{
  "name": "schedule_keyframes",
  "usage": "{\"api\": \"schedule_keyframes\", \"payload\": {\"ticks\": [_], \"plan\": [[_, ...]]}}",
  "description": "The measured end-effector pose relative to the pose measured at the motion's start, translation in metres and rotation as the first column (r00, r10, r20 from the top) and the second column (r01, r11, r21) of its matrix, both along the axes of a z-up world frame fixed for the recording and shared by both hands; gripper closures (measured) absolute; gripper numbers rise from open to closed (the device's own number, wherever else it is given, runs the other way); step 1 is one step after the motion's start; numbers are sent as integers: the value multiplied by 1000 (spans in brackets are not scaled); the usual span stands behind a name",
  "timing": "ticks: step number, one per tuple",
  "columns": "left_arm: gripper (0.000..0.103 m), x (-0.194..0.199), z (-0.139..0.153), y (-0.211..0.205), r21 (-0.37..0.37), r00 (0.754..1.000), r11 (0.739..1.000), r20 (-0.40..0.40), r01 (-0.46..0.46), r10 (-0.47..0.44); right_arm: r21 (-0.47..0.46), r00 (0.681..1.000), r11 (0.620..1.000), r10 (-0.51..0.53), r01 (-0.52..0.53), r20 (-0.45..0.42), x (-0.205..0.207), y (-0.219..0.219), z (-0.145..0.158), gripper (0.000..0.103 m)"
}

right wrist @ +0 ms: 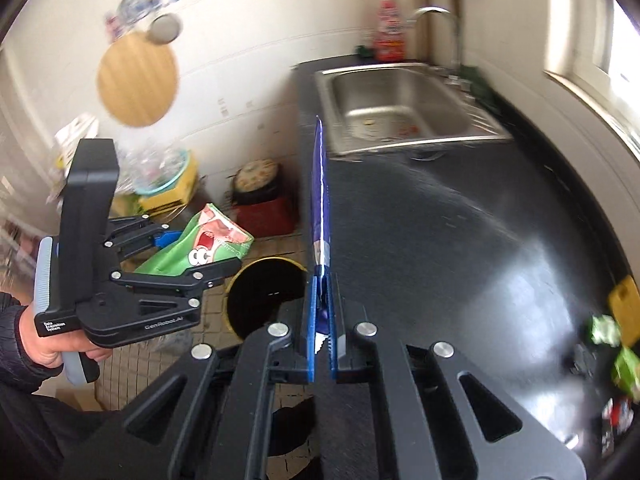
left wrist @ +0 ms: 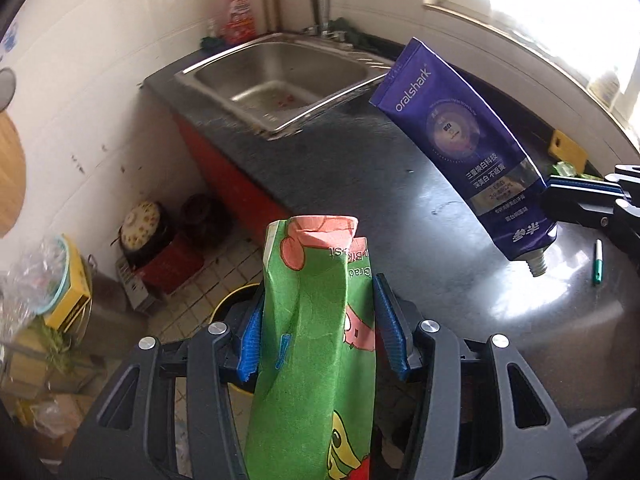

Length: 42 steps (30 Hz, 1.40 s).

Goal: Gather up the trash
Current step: 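Carry carton and toothpaste tube to the bin and open both tools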

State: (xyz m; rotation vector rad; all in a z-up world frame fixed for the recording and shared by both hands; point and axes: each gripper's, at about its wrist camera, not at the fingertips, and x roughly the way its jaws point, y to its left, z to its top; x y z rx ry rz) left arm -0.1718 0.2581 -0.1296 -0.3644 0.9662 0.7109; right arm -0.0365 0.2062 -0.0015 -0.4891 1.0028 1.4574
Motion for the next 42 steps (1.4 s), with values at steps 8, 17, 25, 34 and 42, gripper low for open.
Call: {"api": "schedule_keyframes", "payload": {"ticks": [8, 17, 25, 34, 42], "plan": [[54, -64, -20, 35, -34, 989, 988, -9, -149, 149, -33, 984, 983, 177, -178, -30, -74, 75, -17, 97], [54, -93, -53, 71, -75, 983, 980, -16, -182, 181, -108, 969, 963, 245, -247, -32, -122, 132, -47, 97], [54, -101, -78, 93, -109, 984, 978, -18, -177, 176, -178, 961, 945, 272, -275, -43, -137, 163, -81, 97], [17, -110, -86, 99, -138, 985, 975, 7, -171, 174, -184, 975, 957, 213, -223, -69, -130, 178, -92, 16], [12, -116, -83, 100, -145, 981, 971, 10, -191, 194, -141, 979, 970, 187, -198, -86, -116, 168, -76, 16]]}}
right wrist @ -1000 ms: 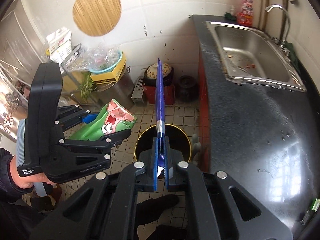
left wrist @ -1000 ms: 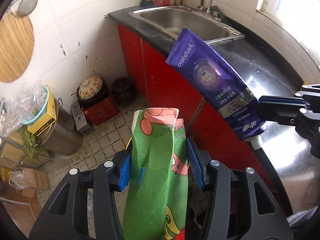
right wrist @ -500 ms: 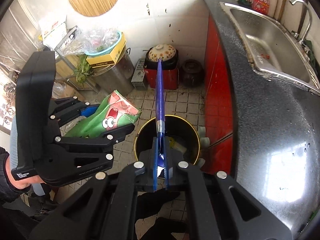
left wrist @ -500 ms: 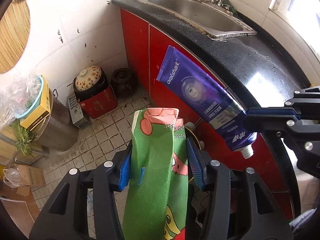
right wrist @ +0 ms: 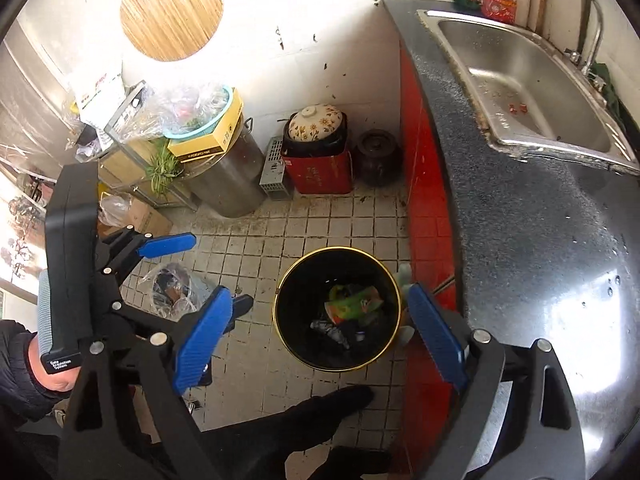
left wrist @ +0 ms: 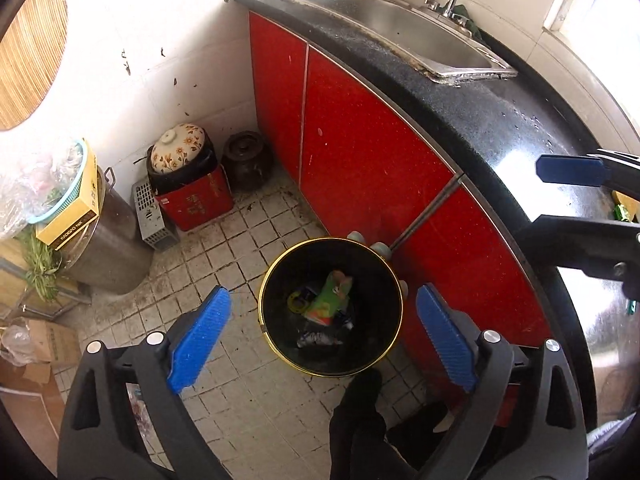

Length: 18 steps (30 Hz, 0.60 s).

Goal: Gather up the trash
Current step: 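Carry carton and toothpaste tube to the bin and open both tools, then move both open tools back over the counter trash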

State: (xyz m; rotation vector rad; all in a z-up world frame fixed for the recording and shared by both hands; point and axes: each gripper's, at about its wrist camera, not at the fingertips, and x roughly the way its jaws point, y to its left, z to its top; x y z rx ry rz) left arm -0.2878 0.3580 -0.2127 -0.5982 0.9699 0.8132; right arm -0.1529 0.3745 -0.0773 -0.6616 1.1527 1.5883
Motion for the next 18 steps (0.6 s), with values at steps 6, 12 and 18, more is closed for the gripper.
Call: {"api": "schedule_keyframes", "payload": {"ticks": [6, 12, 18], "plan": [[12, 14, 15, -6, 32, 999, 999, 4, 40, -40, 32, 997, 997, -73, 73, -4, 24, -20, 20, 16], [11, 62, 45, -27, 107, 983, 978, 5, 181, -183, 76, 970, 967, -244, 242, 22, 78, -66, 50, 16], [11, 154, 75, -74, 164, 893, 884, 29, 438, -448, 118, 858, 861, -505, 494, 93, 149, -156, 76, 16]]}}
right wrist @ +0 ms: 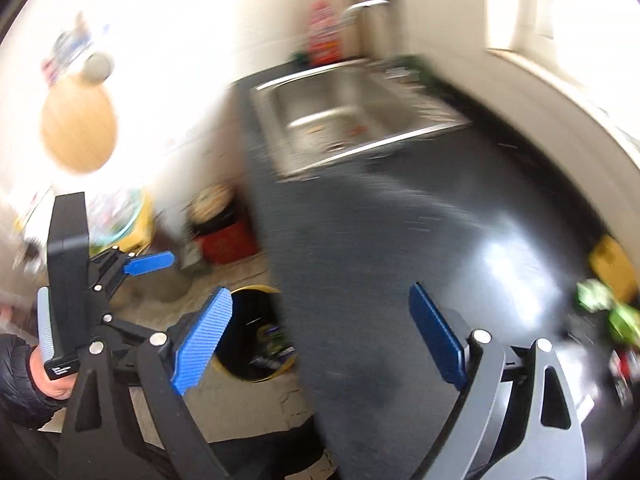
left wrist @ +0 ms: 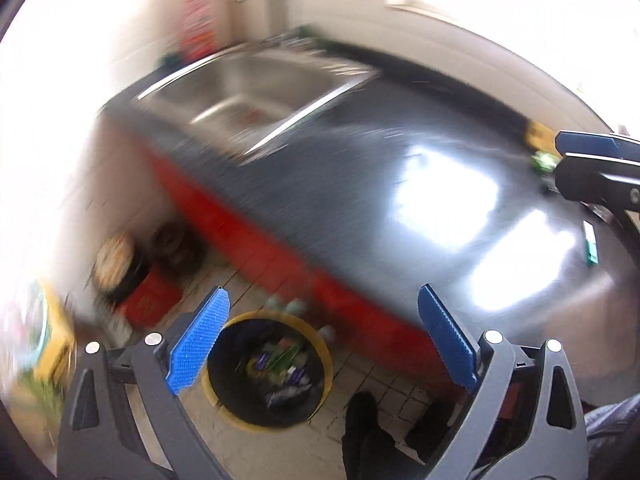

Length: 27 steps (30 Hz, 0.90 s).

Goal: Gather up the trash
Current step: 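Move both open tools back over the counter trash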

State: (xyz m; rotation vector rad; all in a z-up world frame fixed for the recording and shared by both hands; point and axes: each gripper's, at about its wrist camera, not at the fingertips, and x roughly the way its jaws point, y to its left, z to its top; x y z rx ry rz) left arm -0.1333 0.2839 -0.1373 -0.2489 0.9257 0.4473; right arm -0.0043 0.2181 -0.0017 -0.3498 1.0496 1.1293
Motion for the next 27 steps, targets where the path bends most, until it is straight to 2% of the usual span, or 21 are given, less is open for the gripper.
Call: {"api": "schedule_keyframes", "payload": {"ticks": [3, 4, 8, 13, 18, 22, 27], "plan": [[11, 51, 11, -37, 22, 986, 986, 15, 165, -165, -10, 985, 987, -158, 159, 65, 33, -59, 9, 16], [11, 67, 14, -52, 30, 976, 976, 19, 218, -218, -17, 970, 975, -219, 222, 101, 43, -86, 13, 16], [11, 120, 25, -116, 51, 915, 915, 36, 401, -403, -34, 903, 912, -399, 409, 156, 69, -168, 19, 16], [11, 161, 34, -197, 51, 818, 821, 69, 569, -571, -61, 794, 798, -582, 599, 175, 76, -267, 18, 16], [11, 181, 35, -258, 63, 728, 729, 40, 682, -685, -82, 715, 714, -677, 696, 176, 70, -334, 12, 16], [11, 188, 31, -281, 71, 693, 692, 10, 718, -721, -88, 674, 669, -722, 738, 156, 68, -369, 4, 16], [11, 200, 23, -296, 64, 687, 685, -17, 726, -727, -82, 677, 673, -721, 735, 148, 79, -379, 0, 16]]}}
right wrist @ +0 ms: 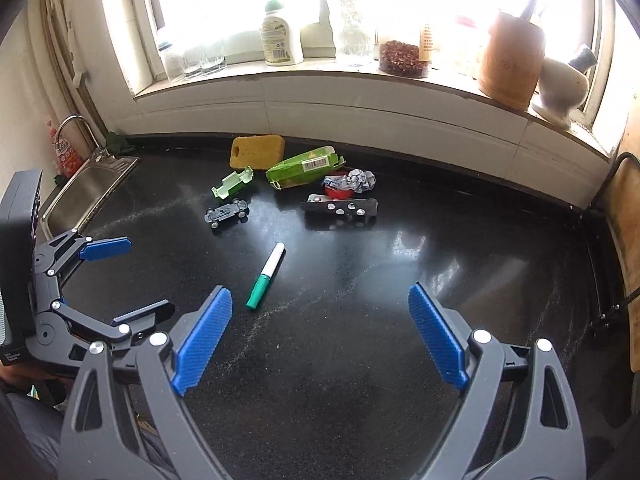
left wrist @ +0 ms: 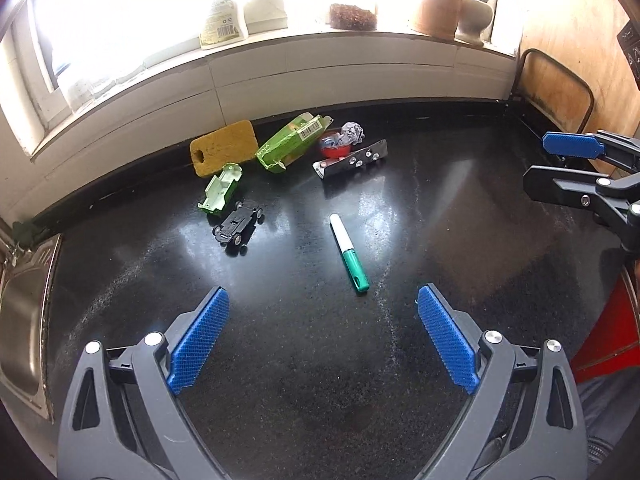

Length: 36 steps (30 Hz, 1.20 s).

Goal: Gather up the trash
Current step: 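Move both open tools back over the counter trash, then grasp the green marker with the left tool while the right tool grasps the silver blister pack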

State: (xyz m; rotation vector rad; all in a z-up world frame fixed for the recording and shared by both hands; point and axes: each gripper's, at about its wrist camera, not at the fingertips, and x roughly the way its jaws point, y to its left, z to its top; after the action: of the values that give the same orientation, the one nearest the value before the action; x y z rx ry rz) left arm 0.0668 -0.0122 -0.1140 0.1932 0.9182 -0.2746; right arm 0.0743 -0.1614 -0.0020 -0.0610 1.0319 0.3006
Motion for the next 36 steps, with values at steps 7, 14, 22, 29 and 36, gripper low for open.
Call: {"api": "schedule_keyframes", "payload": {"ticks": [7, 14, 22, 29, 36], "plan": [[11, 24, -21, -12, -11, 997, 999, -60, -48, 47, 8, 996, 997, 83, -82, -28, 35, -6, -22, 16], [11, 63, -66, -32, 10, 987, 996, -129, -91, 92, -2, 972, 974, 225, -226, -72, 84, -10, -63, 16], [21, 93, -115, -42, 24, 963, 986, -212, -164, 165, -26, 909, 916, 394, -400, -135, 168, -3, -131, 16], [26, 110, -119, -52, 38, 968, 982, -166, -183, 186, -39, 829, 838, 531, -545, -176, 213, 12, -174, 23], [59, 115, -115, -60, 31, 964, 977, -154, -213, 215, -38, 761, 770, 620, -637, -191, 214, 21, -184, 68]]}}
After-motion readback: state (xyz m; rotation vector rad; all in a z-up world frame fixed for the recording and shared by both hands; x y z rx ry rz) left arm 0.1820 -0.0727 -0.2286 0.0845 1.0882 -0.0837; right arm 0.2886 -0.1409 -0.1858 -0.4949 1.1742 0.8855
